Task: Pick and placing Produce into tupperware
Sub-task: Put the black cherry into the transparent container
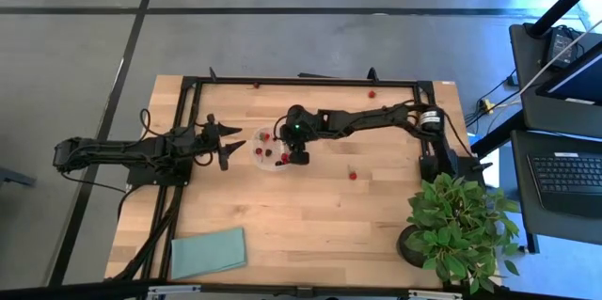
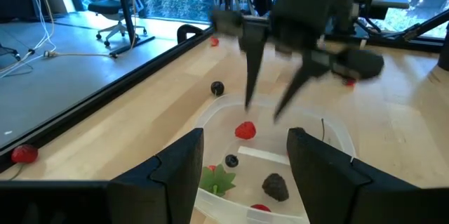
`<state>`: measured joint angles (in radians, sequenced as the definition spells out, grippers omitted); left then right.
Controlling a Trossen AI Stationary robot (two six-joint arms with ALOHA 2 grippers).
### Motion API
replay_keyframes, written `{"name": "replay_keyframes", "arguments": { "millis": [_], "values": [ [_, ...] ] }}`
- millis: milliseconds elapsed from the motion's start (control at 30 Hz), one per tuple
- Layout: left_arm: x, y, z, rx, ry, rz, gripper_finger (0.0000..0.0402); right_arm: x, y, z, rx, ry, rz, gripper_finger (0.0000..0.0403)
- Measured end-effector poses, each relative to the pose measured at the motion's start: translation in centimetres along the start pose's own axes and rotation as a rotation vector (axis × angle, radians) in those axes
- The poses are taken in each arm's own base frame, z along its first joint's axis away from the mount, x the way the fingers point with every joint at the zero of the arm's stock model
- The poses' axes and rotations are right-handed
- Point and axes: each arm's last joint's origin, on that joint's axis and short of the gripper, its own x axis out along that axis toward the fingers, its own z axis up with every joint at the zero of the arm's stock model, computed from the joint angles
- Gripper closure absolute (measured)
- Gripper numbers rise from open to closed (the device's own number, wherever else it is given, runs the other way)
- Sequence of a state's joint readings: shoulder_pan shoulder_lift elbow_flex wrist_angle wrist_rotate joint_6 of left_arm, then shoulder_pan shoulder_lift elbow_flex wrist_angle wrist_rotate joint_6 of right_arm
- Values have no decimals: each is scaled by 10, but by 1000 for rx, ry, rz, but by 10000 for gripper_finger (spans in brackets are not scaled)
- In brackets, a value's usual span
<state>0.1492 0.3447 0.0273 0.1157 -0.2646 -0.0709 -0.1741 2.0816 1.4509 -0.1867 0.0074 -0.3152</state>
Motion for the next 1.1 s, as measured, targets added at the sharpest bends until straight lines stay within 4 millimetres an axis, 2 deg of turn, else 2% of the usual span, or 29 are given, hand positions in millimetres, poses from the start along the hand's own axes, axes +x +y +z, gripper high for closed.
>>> {"name": "replay_keyframes", "arguments": {
  "millis": [233, 333, 433, 600, 900, 1100],
  "values": [
    [0, 0, -2, 0, 19, 1, 202, -60, -22, 13, -5, 34, -85, 247],
    [0, 0, -2, -1, 21, -11, 202, -88, -36, 10, 22, 73, -88, 247],
    [0, -1, -2, -1, 21, -20, 202, -104, -47, 2, 54, 113, -39, 247],
    [0, 0, -2, -1, 23, -20, 202, -107, -64, -11, 89, 167, -40, 247],
    [0, 0, -2, -1, 23, -20, 202, -93, -88, -31, 112, 209, -18, 242],
    [0, 0, -2, -1, 22, -20, 202, -81, -99, -41, 138, 225, -34, 183]
  ]
}}
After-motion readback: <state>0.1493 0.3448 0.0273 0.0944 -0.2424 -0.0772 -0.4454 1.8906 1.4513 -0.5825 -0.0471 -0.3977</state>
